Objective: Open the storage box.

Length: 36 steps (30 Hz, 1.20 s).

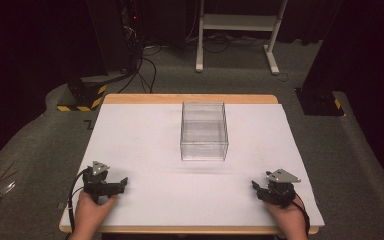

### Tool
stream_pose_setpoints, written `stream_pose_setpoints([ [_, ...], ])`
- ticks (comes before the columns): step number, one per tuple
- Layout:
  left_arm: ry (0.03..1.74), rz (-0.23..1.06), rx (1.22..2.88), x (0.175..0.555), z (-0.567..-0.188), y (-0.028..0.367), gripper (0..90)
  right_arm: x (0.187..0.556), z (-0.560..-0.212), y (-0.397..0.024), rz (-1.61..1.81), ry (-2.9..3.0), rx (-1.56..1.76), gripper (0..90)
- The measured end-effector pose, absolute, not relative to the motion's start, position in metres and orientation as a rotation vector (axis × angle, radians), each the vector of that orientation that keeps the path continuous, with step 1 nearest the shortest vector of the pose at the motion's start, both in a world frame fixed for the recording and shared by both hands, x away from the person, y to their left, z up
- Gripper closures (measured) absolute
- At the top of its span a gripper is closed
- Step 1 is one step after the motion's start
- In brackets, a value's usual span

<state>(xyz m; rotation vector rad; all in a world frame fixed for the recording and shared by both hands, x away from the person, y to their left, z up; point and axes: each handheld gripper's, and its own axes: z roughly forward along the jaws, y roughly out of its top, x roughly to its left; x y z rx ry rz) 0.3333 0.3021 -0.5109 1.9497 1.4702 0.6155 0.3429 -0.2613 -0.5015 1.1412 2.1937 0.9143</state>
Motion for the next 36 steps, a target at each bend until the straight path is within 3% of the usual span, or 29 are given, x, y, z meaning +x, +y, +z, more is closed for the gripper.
stream_pose_setpoints([
  [23,1.467,0.618,1.954,0.333,-0.511,0.302,0.6,0.330,-0.481,-0.254,1.099,2.084,1.088,43.4],
  [36,1.467,0.618,1.954,0.333,-0.511,0.302,0.6,0.330,-0.484,-0.240,1.132,2.098,1.067,41.3],
])
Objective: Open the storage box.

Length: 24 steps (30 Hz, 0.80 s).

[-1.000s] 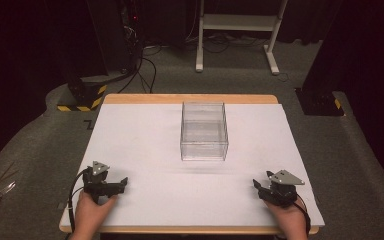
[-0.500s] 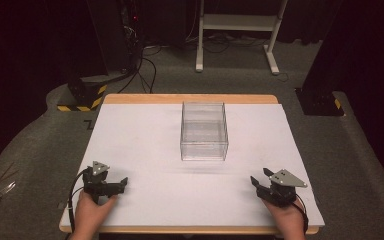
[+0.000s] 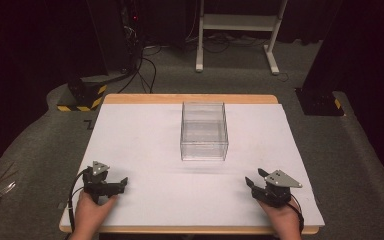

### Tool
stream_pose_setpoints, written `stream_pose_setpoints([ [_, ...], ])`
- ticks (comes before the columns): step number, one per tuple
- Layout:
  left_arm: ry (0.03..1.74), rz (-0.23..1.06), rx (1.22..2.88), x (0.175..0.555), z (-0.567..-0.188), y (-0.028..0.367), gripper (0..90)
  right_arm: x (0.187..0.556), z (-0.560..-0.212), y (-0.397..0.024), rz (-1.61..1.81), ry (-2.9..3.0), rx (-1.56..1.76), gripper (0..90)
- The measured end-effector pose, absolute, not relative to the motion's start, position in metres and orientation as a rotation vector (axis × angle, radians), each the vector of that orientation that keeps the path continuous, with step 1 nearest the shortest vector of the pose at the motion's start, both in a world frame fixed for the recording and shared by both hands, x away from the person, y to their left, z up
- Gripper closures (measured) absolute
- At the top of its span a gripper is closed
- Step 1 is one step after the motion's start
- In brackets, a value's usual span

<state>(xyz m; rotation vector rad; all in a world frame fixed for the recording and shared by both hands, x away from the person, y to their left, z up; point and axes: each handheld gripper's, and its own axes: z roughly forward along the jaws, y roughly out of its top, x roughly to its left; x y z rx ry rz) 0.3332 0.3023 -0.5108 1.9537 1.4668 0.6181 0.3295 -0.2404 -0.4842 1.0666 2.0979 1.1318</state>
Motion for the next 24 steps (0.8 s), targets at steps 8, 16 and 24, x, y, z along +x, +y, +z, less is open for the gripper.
stream_pose_setpoints([
  [8,1.469,0.616,1.951,0.333,-0.511,0.302,0.6,0.330,-0.478,-0.228,1.186,2.068,1.077,41.3],
  [16,1.470,0.616,1.950,0.333,-0.511,0.302,0.6,0.334,-0.472,-0.208,1.164,2.116,1.020,44.7],
  [24,1.466,0.619,1.954,0.333,-0.511,0.302,0.6,0.340,-0.467,-0.194,1.177,2.112,1.042,49.7],
])
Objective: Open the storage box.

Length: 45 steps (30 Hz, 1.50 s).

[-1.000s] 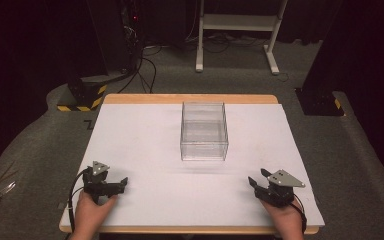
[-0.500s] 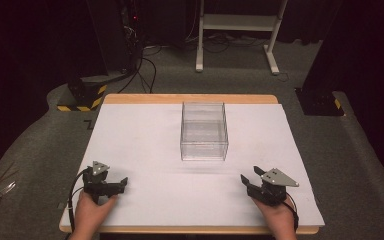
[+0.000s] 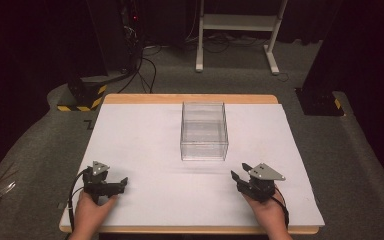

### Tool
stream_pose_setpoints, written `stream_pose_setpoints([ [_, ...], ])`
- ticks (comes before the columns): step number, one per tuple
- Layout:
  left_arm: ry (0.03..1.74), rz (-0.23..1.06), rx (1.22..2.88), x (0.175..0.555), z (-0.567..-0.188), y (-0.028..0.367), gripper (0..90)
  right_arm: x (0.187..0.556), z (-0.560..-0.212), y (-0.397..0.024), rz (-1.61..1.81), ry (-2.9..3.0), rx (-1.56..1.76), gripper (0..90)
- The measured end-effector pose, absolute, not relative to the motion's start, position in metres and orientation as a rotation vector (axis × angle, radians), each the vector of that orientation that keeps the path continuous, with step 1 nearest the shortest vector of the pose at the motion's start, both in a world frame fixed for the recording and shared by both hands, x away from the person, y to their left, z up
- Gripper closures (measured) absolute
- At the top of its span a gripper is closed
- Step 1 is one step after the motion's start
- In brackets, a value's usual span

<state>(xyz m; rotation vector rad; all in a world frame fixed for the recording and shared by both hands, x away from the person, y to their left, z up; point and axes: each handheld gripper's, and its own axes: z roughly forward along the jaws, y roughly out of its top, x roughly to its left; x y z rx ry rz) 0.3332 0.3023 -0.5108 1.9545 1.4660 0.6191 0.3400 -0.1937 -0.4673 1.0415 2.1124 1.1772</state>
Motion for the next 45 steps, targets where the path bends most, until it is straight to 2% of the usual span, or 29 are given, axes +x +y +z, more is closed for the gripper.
stream_pose_setpoints([
  [13,1.470,0.615,1.950,0.333,-0.511,0.302,0.6,0.352,-0.462,-0.164,1.245,2.141,0.994,49.9],
  [32,1.469,0.615,1.951,0.333,-0.511,0.302,0.6,0.372,-0.456,-0.151,1.317,2.144,1.011,55.0],
  [45,1.470,0.615,1.950,0.333,-0.511,0.302,0.6,0.386,-0.459,-0.141,1.343,2.156,1.010,49.3],
])
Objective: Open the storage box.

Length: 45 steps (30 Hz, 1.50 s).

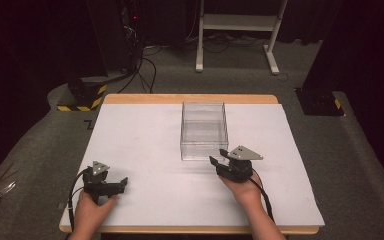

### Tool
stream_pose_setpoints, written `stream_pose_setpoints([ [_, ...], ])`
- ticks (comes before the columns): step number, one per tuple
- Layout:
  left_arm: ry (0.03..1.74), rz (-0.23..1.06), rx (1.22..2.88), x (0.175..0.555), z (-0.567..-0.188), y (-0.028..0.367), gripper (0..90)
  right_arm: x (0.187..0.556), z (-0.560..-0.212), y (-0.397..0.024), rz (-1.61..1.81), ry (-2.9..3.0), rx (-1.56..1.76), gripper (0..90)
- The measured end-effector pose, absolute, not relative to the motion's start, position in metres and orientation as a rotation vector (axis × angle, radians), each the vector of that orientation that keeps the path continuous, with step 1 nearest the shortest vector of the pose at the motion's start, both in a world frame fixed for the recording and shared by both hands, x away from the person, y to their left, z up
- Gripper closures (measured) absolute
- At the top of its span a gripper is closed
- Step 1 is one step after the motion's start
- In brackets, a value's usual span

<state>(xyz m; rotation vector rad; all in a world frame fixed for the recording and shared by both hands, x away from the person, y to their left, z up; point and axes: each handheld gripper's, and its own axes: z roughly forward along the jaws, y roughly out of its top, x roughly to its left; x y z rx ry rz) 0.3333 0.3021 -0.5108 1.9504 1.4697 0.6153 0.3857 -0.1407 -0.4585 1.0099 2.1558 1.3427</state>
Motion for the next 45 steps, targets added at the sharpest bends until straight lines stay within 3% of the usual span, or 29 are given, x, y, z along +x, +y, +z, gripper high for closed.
stream_pose_setpoints([
  [11,1.469,0.616,1.951,0.333,-0.511,0.302,0.6,0.399,-0.460,-0.136,1.382,2.190,0.996,50.9],
  [15,1.466,0.618,1.954,0.333,-0.511,0.302,0.6,0.404,-0.462,-0.135,1.414,2.198,0.992,55.3],
  [23,1.465,0.621,1.955,0.333,-0.511,0.302,0.6,0.410,-0.463,-0.132,1.456,2.201,0.986,51.1],
  [30,1.465,0.620,1.955,0.333,-0.511,0.302,0.6,0.415,-0.465,-0.135,1.509,2.211,0.999,62.1],
  [45,1.465,0.621,1.955,0.333,-0.511,0.302,0.7,0.422,-0.469,-0.137,1.566,2.229,0.974,67.6],
])
